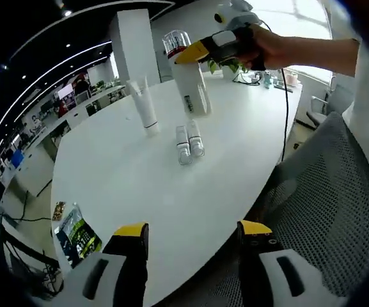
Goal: Arrange the skincare products in the storage area until every visible bottle or jar stands upright without overlapping.
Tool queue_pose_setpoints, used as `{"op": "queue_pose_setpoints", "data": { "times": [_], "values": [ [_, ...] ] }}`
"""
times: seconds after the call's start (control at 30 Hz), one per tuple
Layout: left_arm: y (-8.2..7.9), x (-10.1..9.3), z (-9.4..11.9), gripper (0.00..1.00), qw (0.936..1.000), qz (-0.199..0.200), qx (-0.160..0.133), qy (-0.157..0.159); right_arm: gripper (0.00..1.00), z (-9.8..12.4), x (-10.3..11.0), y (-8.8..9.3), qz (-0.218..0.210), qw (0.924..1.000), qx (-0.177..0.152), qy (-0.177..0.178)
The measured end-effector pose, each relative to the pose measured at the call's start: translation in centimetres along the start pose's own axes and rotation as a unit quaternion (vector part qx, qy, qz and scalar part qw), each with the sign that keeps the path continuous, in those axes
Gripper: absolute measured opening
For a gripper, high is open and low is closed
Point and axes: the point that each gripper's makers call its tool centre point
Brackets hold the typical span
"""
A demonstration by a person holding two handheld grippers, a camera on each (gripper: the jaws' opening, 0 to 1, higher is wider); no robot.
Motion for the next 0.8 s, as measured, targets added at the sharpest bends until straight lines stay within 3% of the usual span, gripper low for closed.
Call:
{"op": "queue_pose_setpoints", "data": {
  "times": [0.13,0.2,0.37,0.8],
  "values": [
    [1.3,0.5,-0.6,0.6,0.9999,0.011,0.007,0.0,0.29,-0.2,-1.4,0.0,0.002,0.9999,0.001,0.01],
    [2.0,0.3,-1.1,0.59,0.9996,-0.001,0.027,0.002,0.29,-0.5,-2.2,-0.1,0.004,0.9999,-0.001,0.015],
    [1.4,-0.6,-0.9,0.53,0.9995,-0.018,0.011,0.021,0.29,-1.3,-3.8,-0.1,0.022,0.9993,-0.003,0.031],
    [2.3,-0.8,-1.2,0.52,0.9985,-0.031,0.032,0.03,0.29,-3.5,-9.5,-0.9,0.029,0.9971,-0.016,0.068]
  ]
}}
Point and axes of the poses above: the point that each gripper's makers call its tool centre point, and the gripper's own axes: z roughly backward along the fingers, x roughly to its left, y roughly out of its underside
